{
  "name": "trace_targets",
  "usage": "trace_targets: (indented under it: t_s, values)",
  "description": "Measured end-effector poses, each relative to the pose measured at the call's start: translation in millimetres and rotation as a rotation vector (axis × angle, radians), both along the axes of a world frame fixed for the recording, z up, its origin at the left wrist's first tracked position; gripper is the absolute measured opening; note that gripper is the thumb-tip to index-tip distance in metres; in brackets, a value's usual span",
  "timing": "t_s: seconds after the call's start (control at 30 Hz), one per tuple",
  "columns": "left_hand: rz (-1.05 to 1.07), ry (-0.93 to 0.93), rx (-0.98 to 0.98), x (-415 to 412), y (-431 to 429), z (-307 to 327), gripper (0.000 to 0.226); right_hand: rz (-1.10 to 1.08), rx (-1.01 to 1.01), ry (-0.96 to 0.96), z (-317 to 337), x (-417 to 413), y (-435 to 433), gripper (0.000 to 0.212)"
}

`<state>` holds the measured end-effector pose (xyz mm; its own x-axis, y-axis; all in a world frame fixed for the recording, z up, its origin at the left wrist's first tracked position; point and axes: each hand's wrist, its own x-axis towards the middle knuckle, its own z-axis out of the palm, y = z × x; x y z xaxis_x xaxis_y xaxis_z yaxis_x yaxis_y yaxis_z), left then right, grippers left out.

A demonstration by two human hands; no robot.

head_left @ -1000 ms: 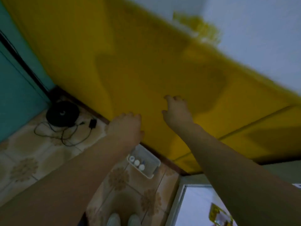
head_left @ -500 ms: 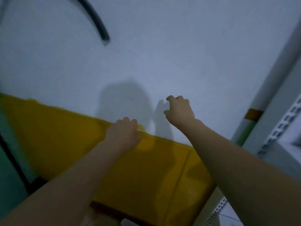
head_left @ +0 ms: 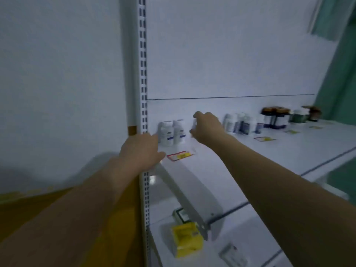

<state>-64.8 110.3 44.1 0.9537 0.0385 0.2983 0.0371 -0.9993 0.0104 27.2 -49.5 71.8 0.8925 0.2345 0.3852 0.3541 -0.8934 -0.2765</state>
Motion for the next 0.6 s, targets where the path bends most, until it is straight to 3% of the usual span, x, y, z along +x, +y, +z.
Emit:
trace_targets:
  t_s: [0.27,0.6]
  values:
    - [-0.256,0.091,0.029,64,-203,0,0.045,-0.196,-0.042,0.029,10,9,-222,0.044]
    - [-0.285,0.094,-0.05,144,-396,1,0.054,-0.257,-0.114,0.085,11,60,-419,0.044]
